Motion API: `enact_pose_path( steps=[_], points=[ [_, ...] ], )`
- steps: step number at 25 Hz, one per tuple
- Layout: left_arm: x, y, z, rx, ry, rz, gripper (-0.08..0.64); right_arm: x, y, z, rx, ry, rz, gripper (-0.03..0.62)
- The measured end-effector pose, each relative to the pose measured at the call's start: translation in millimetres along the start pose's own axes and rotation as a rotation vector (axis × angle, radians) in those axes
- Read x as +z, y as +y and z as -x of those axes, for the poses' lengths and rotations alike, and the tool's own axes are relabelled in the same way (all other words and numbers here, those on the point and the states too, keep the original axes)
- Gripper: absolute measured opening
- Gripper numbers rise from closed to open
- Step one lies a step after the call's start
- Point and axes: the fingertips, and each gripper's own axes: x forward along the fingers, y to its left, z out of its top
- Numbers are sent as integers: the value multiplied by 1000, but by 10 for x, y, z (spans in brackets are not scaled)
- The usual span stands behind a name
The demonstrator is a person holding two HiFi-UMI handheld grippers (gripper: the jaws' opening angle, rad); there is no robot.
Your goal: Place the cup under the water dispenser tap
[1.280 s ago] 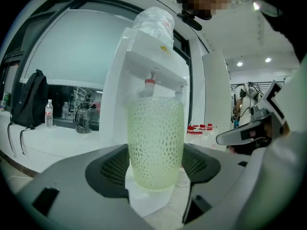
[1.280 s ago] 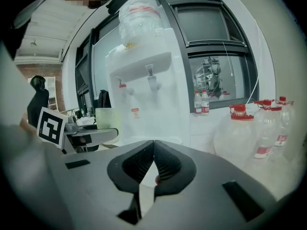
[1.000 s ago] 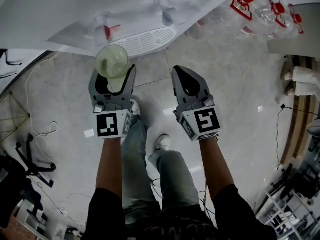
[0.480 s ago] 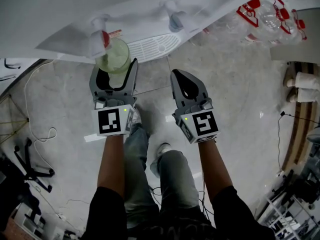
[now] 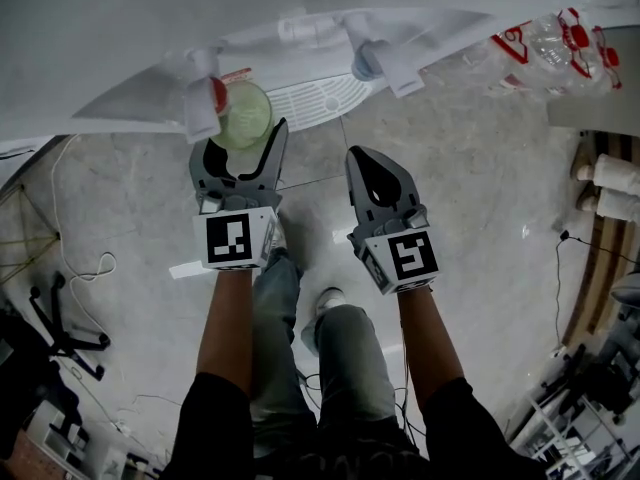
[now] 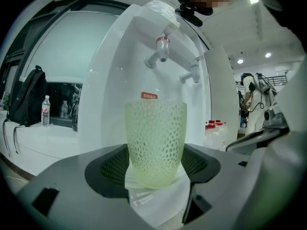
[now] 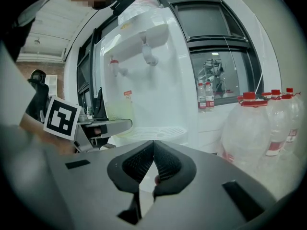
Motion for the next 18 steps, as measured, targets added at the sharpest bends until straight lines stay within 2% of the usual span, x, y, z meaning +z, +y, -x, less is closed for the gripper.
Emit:
enact_pose_path(
  steps=[4, 13, 15, 18],
  points=[
    [47, -42, -42, 6, 2, 1, 345, 36, -26, -4, -7, -15, -2, 15],
    [-36, -62, -91, 17, 44, -13, 345, -44, -95, 10, -10, 59, -25, 15],
    [-106, -51, -81, 15, 65, -16, 360, -39, -116, 1, -10, 48, -30, 15],
    [-57, -59, -78, 17, 43, 18, 387, -52, -135, -16, -6, 42, -39, 15]
  ],
)
